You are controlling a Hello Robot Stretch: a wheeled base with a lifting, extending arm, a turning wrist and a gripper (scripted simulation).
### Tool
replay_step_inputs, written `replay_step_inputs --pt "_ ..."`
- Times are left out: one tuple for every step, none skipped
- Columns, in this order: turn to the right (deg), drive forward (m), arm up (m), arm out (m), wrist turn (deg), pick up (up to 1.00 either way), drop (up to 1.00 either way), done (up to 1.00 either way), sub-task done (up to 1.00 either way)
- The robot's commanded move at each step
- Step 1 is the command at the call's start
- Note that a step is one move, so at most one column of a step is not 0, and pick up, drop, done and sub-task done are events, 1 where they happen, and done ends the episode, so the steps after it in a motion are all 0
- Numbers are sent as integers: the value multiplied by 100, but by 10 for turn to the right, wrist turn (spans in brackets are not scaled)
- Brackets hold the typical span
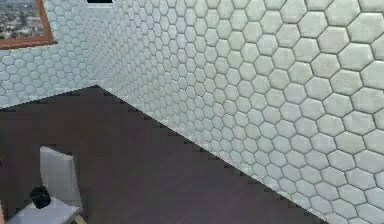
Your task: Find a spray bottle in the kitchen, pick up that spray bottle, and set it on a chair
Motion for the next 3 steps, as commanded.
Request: replay_step_inputs --pt "0 35 0 0 0 0 0 0 0" --pt "-450 0 0 0 0 0 0 0 0" --pt "-450 0 0 0 0 0 0 0 0"
